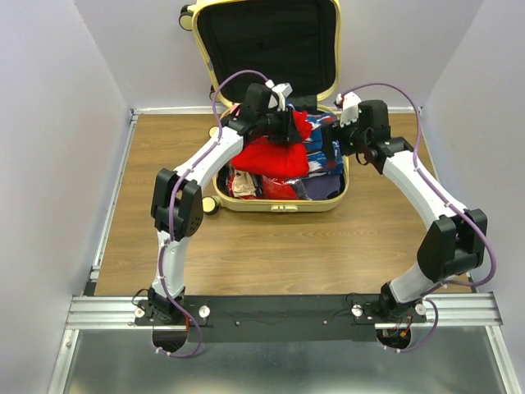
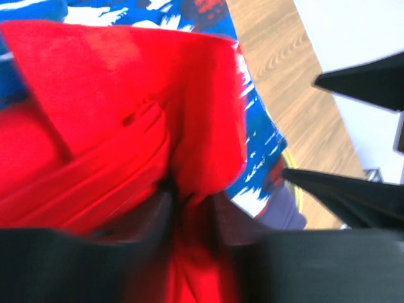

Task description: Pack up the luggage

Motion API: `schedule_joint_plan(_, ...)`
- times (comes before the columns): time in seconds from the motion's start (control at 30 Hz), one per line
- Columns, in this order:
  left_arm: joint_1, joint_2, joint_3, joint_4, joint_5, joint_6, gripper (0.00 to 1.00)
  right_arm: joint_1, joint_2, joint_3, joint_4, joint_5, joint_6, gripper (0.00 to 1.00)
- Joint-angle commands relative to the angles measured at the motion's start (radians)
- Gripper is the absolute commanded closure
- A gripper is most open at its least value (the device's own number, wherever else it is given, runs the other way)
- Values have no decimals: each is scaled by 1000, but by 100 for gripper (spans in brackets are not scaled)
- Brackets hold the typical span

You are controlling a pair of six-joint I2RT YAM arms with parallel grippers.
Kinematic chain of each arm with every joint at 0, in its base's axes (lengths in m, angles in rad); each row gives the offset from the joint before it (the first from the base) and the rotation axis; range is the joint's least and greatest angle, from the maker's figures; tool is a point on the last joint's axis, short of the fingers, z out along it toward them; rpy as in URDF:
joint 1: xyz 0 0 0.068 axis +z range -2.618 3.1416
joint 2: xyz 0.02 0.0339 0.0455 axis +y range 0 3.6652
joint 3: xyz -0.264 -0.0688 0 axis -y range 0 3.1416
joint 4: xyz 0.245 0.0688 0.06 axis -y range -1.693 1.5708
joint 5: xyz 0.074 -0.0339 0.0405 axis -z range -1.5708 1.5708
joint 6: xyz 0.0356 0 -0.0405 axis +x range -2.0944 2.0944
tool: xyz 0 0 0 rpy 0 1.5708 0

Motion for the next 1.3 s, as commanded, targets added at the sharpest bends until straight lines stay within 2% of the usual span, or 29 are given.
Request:
schedule_joint_plan(0.0,-1,-46,35,118,-33,-28,46,-6,17,115,-5,8,-19,0)
schedule_joint_plan(0.03,7,-67,34,161,-36,0,12,-6,23,127,-5,-9,-19,0)
schedule_joint_plan(0.13,33,-175,17,243,-19,82,9,-6,46,184,-4,-65,-14,0)
schedule_joint_plan(0.23,109,-290,-53,370,53,138,9,-7,83,241,-2,-162,4,2)
schedule_joint_plan(0.3,209,-365,-154,475,128,147,9,-3,106,262,12,-211,53,3)
schedule_joint_plan(0.33,246,-384,-191,618,171,146,9,0,123,287,13,-248,68,5)
schedule_joint_plan(0.4,359,-388,-245,733,276,126,9,17,174,311,24,-270,99,6)
schedule_joint_plan(0.43,394,-376,-239,789,278,111,9,22,191,321,32,-294,105,8)
schedule_joint_plan(0.5,477,-326,-140,784,268,100,15,45,243,354,48,-311,125,10)
schedule_joint_plan(0.53,499,-259,-95,782,277,95,27,53,258,367,53,-335,131,12)
schedule_joint_plan(0.63,548,-129,107,726,239,153,43,86,322,380,65,-348,136,16)
schedule_joint_plan(0.77,560,13,314,722,231,208,41,102,392,362,76,-334,122,16)
schedule_joint_plan(0.8,557,32,362,722,185,218,40,102,408,356,76,-328,118,17)
schedule_joint_plan(1.0,556,113,401,804,10,331,39,102,392,347,76,-293,94,14)
schedule_joint_plan(1.1,557,148,425,834,-11,357,40,100,343,339,76,-284,101,11)
schedule_joint_plan(1.27,556,222,465,865,8,347,46,91,274,315,75,-245,96,8)
